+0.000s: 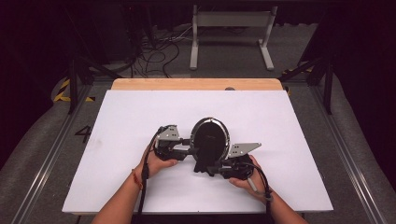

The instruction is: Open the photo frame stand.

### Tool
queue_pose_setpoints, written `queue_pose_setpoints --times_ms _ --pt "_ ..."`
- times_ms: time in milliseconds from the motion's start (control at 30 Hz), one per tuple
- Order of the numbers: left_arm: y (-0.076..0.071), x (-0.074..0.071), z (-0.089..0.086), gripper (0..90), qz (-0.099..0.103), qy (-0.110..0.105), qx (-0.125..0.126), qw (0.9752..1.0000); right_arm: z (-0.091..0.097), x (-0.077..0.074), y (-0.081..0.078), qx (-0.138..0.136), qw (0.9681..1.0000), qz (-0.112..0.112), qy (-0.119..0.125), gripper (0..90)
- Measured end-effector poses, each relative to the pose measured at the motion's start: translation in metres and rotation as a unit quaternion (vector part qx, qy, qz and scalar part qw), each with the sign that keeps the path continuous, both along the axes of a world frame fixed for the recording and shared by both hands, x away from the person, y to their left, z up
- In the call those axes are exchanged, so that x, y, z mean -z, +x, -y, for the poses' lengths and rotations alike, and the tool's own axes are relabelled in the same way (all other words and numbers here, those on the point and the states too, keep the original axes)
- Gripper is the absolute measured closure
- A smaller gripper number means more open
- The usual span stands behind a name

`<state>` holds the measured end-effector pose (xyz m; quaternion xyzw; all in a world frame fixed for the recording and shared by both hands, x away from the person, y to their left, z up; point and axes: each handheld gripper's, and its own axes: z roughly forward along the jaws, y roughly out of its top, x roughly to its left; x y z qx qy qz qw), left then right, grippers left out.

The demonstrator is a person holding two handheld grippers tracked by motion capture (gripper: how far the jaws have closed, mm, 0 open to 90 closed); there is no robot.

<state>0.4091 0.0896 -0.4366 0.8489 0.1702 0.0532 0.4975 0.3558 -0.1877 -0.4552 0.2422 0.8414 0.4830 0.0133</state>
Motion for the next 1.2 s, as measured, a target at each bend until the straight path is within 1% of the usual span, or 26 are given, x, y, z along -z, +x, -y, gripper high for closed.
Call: queue_pose_setpoints --times_ms 33,100,200,233,267,300,333,367,400,467,500,533,600,667,733,800,967,1100,1167,1200 --pt "-0.002 -0.001 0.001 62.1 0.007 0.001 -0.004 1.0000 0.001 0.001 0.001 0.006 1.0000 -0.002 -0.003 73.9" --pt "-0.004 -0.003 0.003 62.8 0.013 0.004 -0.009 0.9999 0.003 0.003 0.003 0.008 0.9999 -0.008 0.005 76.0" --pt "-0.009 -0.004 0.003 64.8 0.027 0.003 -0.016 0.9995 0.002 0.002 0.003 0.008 1.0000 -0.005 0.003 78.7" --pt "-0.011 -0.006 0.003 65.9 0.040 0.005 -0.021 0.9990 0.002 0.002 0.002 0.007 1.0000 -0.004 0.004 79.5" --pt "-0.013 -0.007 0.003 67.2 0.048 0.008 -0.026 0.9985 0.002 0.001 0.002 0.007 1.0000 -0.004 0.004 79.9" --pt "-0.015 -0.007 0.003 67.9 0.052 0.009 -0.028 0.9982 0.002 0.000 0.002 0.010 0.9999 -0.004 0.004 79.6" --pt "-0.016 -0.007 0.003 68.5 0.052 0.006 -0.030 0.9982 0.003 0.000 0.003 0.013 0.9999 -0.006 0.005 79.4" --pt "-0.020 -0.007 0.003 69.3 0.060 0.006 -0.036 0.9975 0.004 0.000 0.004 0.014 0.9998 -0.011 0.007 79.6" --pt "-0.020 -0.007 0.003 69.3 0.060 0.006 -0.036 0.9975 0.004 0.000 0.004 0.014 0.9998 -0.011 0.007 79.6" --pt "-0.024 -0.006 0.004 69.4 0.067 0.006 -0.043 0.9968 0.006 0.001 0.005 0.016 0.9997 -0.014 0.009 80.2" --pt "-0.028 -0.006 0.004 69.2 0.075 0.009 -0.046 0.9961 0.006 0.000 0.004 0.015 0.9998 -0.013 0.004 80.8" --pt "-0.028 -0.006 0.004 69.3 0.075 0.009 -0.046 0.9961 0.006 0.000 0.004 0.015 0.9998 -0.013 0.004 80.8" --pt "-0.031 -0.005 0.003 69.2 0.086 0.017 -0.049 0.9949 0.005 0.000 0.003 0.012 0.9998 -0.015 0.000 81.6" --pt "-0.034 -0.004 0.001 69.2 0.090 0.020 -0.049 0.9946 0.005 0.000 0.002 0.008 0.9998 -0.018 0.000 82.1" --pt "-0.035 -0.004 -0.001 70.1 0.089 0.015 -0.042 0.9951 0.004 0.000 0.001 0.004 0.9998 -0.018 -0.001 82.4" --pt "-0.036 -0.004 -0.001 70.7 0.090 0.016 -0.039 0.9950 0.004 0.000 0.000 0.002 0.9998 -0.018 -0.006 82.7" --pt "-0.036 -0.003 -0.002 70.8 0.086 0.011 -0.036 0.9956 0.003 0.000 -0.002 0.004 0.9998 -0.015 -0.011 82.9" --pt "-0.038 -0.004 -0.001 70.8 0.091 0.016 -0.038 0.9950 0.002 0.000 -0.004 0.009 0.9998 -0.010 -0.014 81.4" --pt "-0.039 -0.005 -0.001 71.3 0.095 0.018 -0.037 0.9947 0.003 -0.001 -0.004 0.013 0.9998 -0.014 0.002 77.8" --pt "-0.039 -0.005 0.000 71.6 0.095 0.018 -0.037 0.9947 0.004 -0.005 -0.004 0.019 0.9996 -0.013 0.016 74.0"
